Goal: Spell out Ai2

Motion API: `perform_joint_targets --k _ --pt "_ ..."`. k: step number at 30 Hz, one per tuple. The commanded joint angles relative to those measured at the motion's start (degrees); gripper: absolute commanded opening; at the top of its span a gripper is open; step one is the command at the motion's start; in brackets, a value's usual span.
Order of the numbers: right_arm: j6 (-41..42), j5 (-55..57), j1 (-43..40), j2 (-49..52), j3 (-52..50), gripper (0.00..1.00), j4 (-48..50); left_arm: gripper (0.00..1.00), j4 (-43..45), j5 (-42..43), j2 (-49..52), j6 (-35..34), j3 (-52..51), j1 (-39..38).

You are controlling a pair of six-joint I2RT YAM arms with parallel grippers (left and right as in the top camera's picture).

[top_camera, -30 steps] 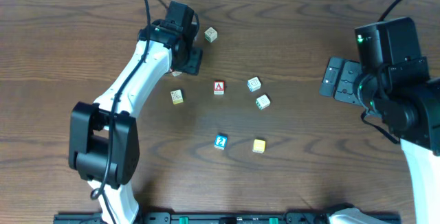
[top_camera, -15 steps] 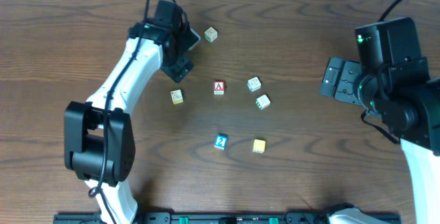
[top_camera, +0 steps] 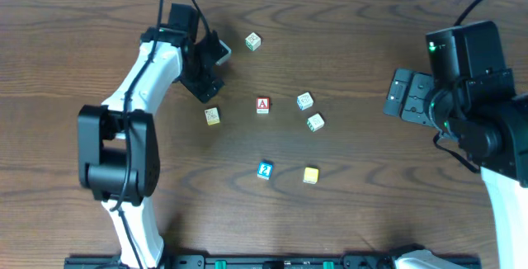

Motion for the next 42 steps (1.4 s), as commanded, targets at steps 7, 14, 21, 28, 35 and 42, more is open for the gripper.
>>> perform_joint_targets --k 7,14,21,28,35,42 --pt "0.48 0.17 -0.31 -0.57 -0.24 0.99 -0.04 0.94 0.98 1.18 2.29 1.97 0.57 -0.07" --pt "0.46 0.17 -0.31 -0.57 -0.24 0.99 -0.04 0.94 -2.38 0.61 1.73 1.7 0.87 -0.07" --pt "0.46 0.17 -0.31 -0.57 -0.24 0.99 -0.04 0.95 -10.64 -2.6 -3.3 -0.85 1.49 1.75" --pt "0.44 0.2 -0.31 -0.57 -0.24 0.99 -0.26 0.95 -12.66 11.74 -7.82 -0.76 1.46 9.18" --pt "0.44 0.2 -0.31 -0.57 -0.24 0.99 -0.37 0.95 -13.49 14.82 -6.88 1.92 1.42 12.87" --pt "0.44 0.17 -0.31 -0.57 -0.24 0.99 -0.39 0.95 -7.89 11.06 -5.62 4.28 1.4 8.22"
